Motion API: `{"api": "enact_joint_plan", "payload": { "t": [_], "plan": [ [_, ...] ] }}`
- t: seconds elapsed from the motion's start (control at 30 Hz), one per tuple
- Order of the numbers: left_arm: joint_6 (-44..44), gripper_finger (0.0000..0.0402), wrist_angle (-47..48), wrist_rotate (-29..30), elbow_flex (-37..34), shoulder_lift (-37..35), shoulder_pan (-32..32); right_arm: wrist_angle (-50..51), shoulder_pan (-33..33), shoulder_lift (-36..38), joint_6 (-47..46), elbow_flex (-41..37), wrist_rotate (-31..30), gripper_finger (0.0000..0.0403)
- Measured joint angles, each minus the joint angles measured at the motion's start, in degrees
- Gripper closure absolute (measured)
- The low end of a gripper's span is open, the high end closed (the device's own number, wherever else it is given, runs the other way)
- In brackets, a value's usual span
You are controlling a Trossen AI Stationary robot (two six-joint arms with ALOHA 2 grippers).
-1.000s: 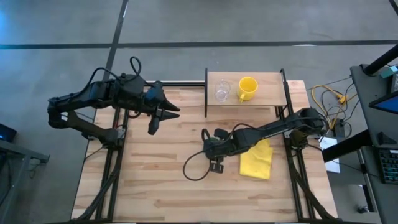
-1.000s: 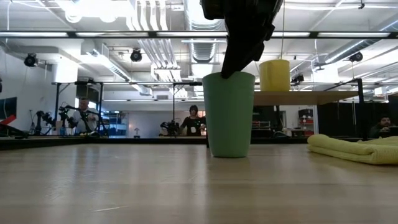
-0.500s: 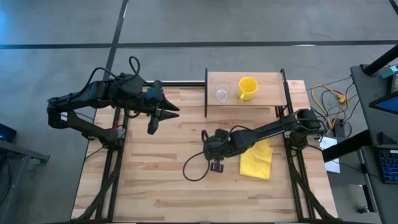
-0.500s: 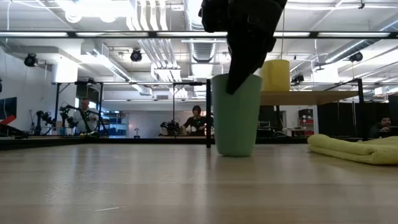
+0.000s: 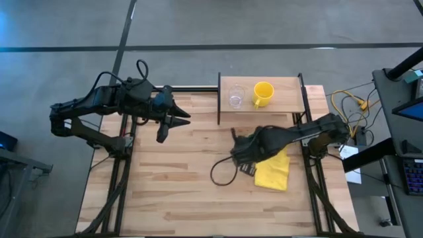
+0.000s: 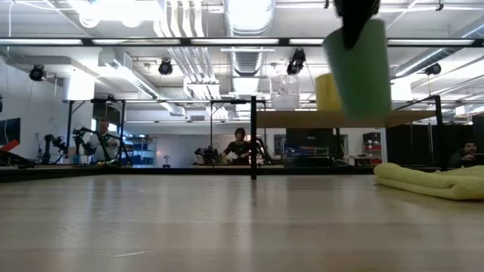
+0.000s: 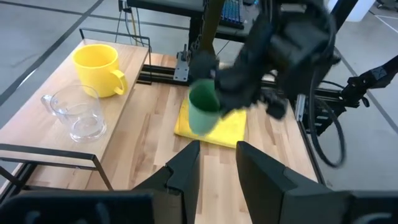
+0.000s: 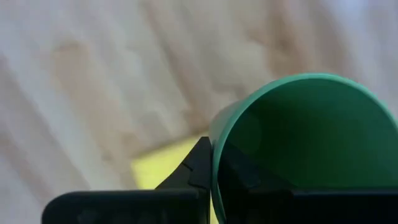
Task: Stack small to large cups/mugs on shelf
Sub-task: Put the green cup on the shelf
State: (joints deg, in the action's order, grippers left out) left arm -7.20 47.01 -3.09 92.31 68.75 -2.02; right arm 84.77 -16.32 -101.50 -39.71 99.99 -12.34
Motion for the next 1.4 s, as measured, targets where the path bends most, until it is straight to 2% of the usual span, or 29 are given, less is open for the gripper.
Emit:
{"api": "enact_joint_plan", "payload": {
  "t": [0.07,0.2,0.27,0.47,0.63,0.8,0.9,1.0,1.3,1.4],
  "plan": [
    [0.0,0.0312,0.0,0.0,0.0,0.0,0.0,6.0,0.0,0.5,-3.2,3.0,-2.9,0.0394],
    [0.0,0.0312,0.0,0.0,0.0,0.0,0.0,2.8,0.6,6.0,-4.0,3.4,-6.6,0.0394],
    [-0.1,0.0312,0.1,0.0,0.0,0.0,0.0,5.6,1.1,9.2,-8.8,2.8,-8.9,0.0394],
    [-1.9,0.0312,0.4,0.0,0.0,-0.2,0.0,5.3,3.6,22.9,-16.6,-4.7,-13.4,0.0394],
    [-1.5,0.0312,0.3,0.0,0.0,-0.2,0.0,5.3,6.5,33.6,-17.4,-11.6,-13.6,0.0394],
    [-1.4,0.0312,0.1,0.0,0.0,-0.3,0.0,5.3,10.3,40.8,-17.3,-15.4,-19.1,0.0394],
    [-1.4,0.0312,0.0,0.0,0.0,-0.3,0.0,5.3,13.3,42.7,-15.1,-15.9,-22.3,0.0394],
    [-1.4,0.0312,0.0,0.2,0.0,-0.3,0.0,5.3,16.7,42.9,-11.0,-15.8,-22.9,0.0394],
    [-1.4,0.0312,0.0,0.5,0.0,0.0,0.0,5.2,28.1,39.5,3.0,-15.5,-20.4,0.0394],
    [-1.4,0.0312,0.0,0.5,0.0,0.2,0.0,5.1,32.9,38.6,7.2,-15.0,-17.2,0.0394]
  ]
}}
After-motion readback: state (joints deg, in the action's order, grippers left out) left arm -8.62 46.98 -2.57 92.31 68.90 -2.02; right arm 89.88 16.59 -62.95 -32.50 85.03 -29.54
